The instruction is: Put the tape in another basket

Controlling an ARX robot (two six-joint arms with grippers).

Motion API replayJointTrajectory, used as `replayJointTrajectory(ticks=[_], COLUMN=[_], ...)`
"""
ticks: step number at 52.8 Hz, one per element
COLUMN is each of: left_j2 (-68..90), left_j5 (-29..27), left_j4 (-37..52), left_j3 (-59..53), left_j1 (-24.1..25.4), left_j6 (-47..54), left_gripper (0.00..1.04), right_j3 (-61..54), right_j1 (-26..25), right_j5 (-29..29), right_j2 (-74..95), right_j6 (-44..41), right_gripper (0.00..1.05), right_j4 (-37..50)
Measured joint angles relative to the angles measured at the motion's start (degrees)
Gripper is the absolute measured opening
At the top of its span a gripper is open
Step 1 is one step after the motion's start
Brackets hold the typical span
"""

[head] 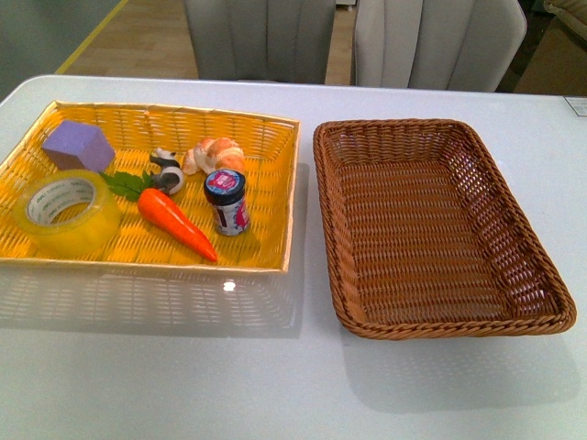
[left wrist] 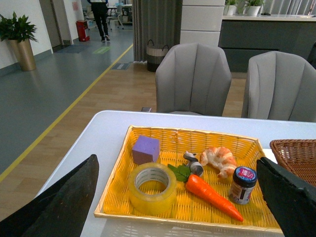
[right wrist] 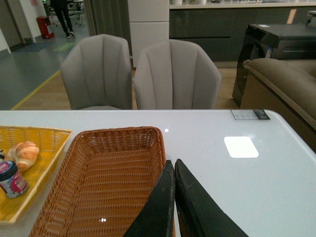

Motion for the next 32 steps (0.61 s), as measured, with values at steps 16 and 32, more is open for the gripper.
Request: replayJointTrajectory(ticks=[16,32], left_j2=[0.0,0.0], left_j5=[0.0,0.0], left_j4=[0.0,0.0], left_j3=[0.0,0.0], left_j1=[0.0,0.0], left_j6=[0.0,0.0], left_gripper=[0.96,0.96], right_j3=[0.0,0.02], right_j1=[0.0,0.0], right_j5=[-0.02,-0.02], right_j2=[-0.02,-0.02], right_j6=[-0.04,-0.04], right_gripper=[0.21,0.72], right_j4=[0.0,0.0])
